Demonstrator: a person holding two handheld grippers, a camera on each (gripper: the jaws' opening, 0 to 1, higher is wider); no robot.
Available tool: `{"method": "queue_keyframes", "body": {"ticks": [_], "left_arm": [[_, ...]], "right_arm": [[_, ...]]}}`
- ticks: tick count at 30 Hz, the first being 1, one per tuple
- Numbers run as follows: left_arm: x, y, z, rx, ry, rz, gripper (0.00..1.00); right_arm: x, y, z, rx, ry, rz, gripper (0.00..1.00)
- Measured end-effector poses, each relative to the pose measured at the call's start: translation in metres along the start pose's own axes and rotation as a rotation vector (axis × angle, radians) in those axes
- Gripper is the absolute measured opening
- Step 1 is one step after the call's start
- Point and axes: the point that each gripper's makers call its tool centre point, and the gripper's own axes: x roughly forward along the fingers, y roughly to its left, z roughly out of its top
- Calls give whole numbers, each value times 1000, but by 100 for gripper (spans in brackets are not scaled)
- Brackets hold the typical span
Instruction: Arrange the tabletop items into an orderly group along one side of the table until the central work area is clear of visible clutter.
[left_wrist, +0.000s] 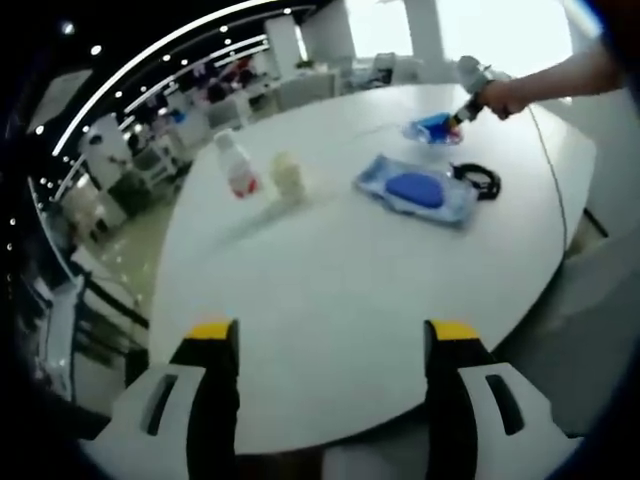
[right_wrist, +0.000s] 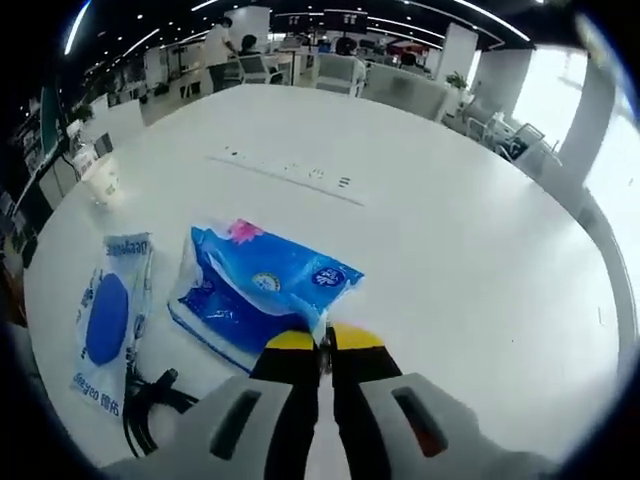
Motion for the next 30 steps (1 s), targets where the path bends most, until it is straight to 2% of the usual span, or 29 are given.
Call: {"method": "queue_keyframes", "body": {"ticks": [12,19,25,30], "left_arm": [[2,-3,-5,5,25,-10,72],[2,-5,-6,3,31,-17,72],[3,-8,-7,14,38,-24,72],[3,-8,-7,16,40,-26,72]], "right_arm": [[17,-2,-7,0,18,17,3],[18,-2,-6,29,11,20,3],[22,2,-7,-23,20,30,4],[26,-3,-7,-24,20,25,4]]}}
